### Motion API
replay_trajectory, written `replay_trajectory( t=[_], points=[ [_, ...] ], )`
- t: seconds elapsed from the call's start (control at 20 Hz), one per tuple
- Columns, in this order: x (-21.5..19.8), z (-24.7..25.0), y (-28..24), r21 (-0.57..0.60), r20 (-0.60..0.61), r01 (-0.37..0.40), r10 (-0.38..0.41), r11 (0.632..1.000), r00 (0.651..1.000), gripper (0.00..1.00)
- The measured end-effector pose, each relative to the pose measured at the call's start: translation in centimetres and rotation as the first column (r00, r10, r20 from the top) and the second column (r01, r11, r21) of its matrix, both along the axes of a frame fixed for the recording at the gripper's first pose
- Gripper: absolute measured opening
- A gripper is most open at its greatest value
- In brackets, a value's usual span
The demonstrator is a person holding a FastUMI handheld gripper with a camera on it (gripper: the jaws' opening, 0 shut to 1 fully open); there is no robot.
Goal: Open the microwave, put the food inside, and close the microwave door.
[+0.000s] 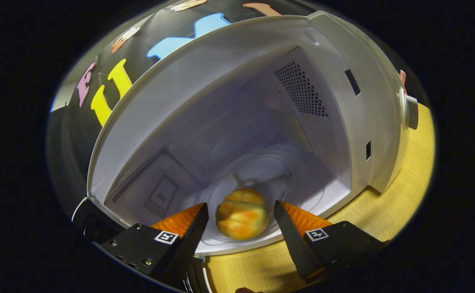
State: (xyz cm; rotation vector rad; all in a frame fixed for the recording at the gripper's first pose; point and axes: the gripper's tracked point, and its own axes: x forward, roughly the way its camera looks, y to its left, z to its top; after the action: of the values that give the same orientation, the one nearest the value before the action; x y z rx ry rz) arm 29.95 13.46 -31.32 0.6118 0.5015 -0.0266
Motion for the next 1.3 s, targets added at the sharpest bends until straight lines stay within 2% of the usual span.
replay_trajectory(
  t=[0.3, 0.5, 0.7, 1.0, 1.3],
  points=[
    [-2.1, 2.0, 0.2, -0.06, 0.024, -0.077, 0.079, 0.995, 0.997, 0.98],
    [-5.6, 5.5, 1.1, -0.111, 0.062, -0.153, 0.16, 0.982, 0.985, 0.98],
    [-9.9, 9.5, 1.7, -0.207, 0.116, -0.219, 0.247, 0.953, 0.962, 0.98],
    [-15.9, 15.7, 1.8, -0.293, 0.208, -0.231, 0.297, 0.928, 0.932, 0.98],
    [-22.7, 19.8, 3.0, -0.361, 0.264, -0.26, 0.366, 0.895, 0.893, 0.98]
  ],
)
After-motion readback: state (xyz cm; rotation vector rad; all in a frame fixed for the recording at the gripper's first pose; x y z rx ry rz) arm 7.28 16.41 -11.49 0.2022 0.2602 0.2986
